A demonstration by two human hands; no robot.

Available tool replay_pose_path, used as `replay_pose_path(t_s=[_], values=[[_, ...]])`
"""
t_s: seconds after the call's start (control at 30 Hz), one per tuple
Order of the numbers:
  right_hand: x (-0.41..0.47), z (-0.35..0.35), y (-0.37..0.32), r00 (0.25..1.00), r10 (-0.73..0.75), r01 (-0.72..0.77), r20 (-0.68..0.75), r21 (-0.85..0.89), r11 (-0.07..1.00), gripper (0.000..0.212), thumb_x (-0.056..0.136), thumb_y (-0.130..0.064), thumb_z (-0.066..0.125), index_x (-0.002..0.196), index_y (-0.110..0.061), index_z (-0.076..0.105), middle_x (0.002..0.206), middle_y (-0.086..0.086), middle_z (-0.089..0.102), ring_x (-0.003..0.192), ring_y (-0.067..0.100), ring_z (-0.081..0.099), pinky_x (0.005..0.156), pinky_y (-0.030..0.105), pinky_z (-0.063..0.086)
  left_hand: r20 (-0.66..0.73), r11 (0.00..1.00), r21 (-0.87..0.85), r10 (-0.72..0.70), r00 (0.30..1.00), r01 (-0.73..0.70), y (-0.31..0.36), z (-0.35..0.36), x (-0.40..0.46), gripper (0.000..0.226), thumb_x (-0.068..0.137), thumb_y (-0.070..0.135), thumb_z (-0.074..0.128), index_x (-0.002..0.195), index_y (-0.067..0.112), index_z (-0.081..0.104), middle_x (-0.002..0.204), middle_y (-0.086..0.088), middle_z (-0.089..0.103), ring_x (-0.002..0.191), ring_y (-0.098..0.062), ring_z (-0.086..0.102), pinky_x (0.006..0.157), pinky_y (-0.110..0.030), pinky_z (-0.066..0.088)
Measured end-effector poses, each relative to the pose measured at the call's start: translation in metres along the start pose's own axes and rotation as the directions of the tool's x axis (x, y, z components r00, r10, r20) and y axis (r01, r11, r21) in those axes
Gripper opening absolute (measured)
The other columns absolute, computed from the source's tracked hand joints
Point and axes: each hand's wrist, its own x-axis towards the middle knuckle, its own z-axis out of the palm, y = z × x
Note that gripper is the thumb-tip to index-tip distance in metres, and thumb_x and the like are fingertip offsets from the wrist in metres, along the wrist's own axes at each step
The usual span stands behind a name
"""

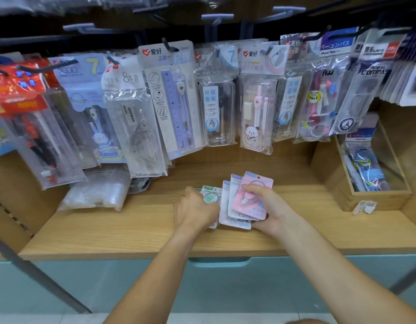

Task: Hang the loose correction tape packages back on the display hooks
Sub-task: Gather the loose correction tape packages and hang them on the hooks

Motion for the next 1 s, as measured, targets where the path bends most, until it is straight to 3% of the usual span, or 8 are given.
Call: replay_pose_path(t_s=[0.1,0.23,0.37,0.47,0.6,0.7,0.8,1.0], values=[[0.001,0.004,0.007,1.0,-0.007,0.008,0.019,-0.031,1.0,0.006,0.093,-0.009,0.068,0.096,-0.013,0.071,0.085,0.01,0.077,0.078,0.026,0.074,0.082,0.044,0.058,0.031,0.965,-0.253,-0.056,0.998,0.062,0.004,-0.003,-0.001,0.012,0.077,0.016,0.066,0.073,0.016,0.055,0.069,0.0,0.059,0.072,-0.026,0.058,0.061,-0.03,0.04],[-0.001,0.002,0.006,0.997,0.006,-0.005,0.071,-0.011,1.0,0.007,0.095,-0.009,0.066,0.097,-0.014,0.071,0.087,0.01,0.078,0.077,0.025,0.075,0.071,0.039,0.059,0.155,0.823,-0.528,-0.151,0.976,0.211,0.006,-0.008,-0.003,0.028,0.087,0.008,0.08,0.109,0.011,0.062,0.098,0.001,0.068,0.082,-0.013,0.062,0.063,-0.026,0.049],[-0.007,-0.006,0.007,0.989,0.028,-0.036,0.146,0.058,0.998,0.017,0.093,-0.011,0.063,0.107,-0.013,0.071,0.104,0.013,0.077,0.086,0.027,0.076,0.076,0.038,0.061,0.289,0.696,-0.661,-0.111,0.951,0.282,-0.001,-0.007,-0.006,0.033,0.091,0.005,0.076,0.118,0.008,0.058,0.094,-0.006,0.08,0.084,-0.021,0.077,0.071,-0.034,0.062],[-0.018,-0.013,0.006,0.985,0.059,-0.076,0.162,0.104,0.992,0.034,0.088,-0.014,0.066,0.122,-0.012,0.069,0.12,0.015,0.074,0.098,0.029,0.074,0.088,0.043,0.058,0.347,0.631,-0.72,-0.033,0.937,0.289,-0.004,-0.005,-0.021,0.031,0.096,0.013,0.072,0.125,0.014,0.06,0.099,-0.005,0.082,0.09,-0.025,0.079,0.088,-0.047,0.063],[-0.066,-0.009,-0.012,0.98,0.122,-0.143,0.158,0.124,0.982,0.037,0.091,-0.016,0.061,0.126,-0.007,0.069,0.122,0.016,0.072,0.103,0.029,0.073,0.098,0.046,0.055,0.419,0.505,-0.773,-0.047,0.907,0.384,0.011,-0.021,-0.064,0.032,0.097,0.029,0.071,0.122,0.017,0.054,0.101,-0.006,0.08,0.085,-0.027,0.076,0.07,-0.039,0.057],[-0.127,0.007,-0.044,0.981,0.166,-0.177,0.105,0.108,0.978,0.045,0.092,-0.015,0.063,0.135,-0.003,0.064,0.134,0.017,0.067,0.127,0.033,0.063,0.116,0.049,0.041,0.543,0.353,-0.776,-0.045,0.838,0.522,0.043,-0.055,-0.112,0.041,0.098,0.031,0.068,0.136,0.017,0.059,0.125,-0.009,0.075,0.115,-0.036,0.071,0.1,-0.057,0.054],[-0.205,0.036,-0.096,0.99,0.138,-0.137,0.0,0.097,0.986,0.042,0.091,-0.01,0.067,0.132,0.0,0.066,0.13,0.019,0.069,0.123,0.034,0.065,0.109,0.048,0.049,0.636,0.32,-0.74,0.045,0.77,0.592,0.097,-0.108,-0.161,0.048,0.1,0.029,0.067,0.146,0.016,0.06,0.144,-0.017,0.064,0.134,-0.041,0.059,0.114,-0.063,0.043],[-0.358,0.116,-0.256,0.994,0.052,-0.048,-0.094,0.043,0.998,0.045,0.08,-0.01,0.077,0.124,-0.003,0.071,0.12,0.018,0.074,0.11,0.032,0.072,0.09,0.043,0.06,0.652,0.29,-0.722,-0.015,0.758,0.628,0.255,-0.252,-0.24,0.053,0.09,0.014,0.075,0.142,0.011,0.063,0.137,-0.018,0.068,0.127,-0.038,0.065,0.099,-0.049,0.058]])
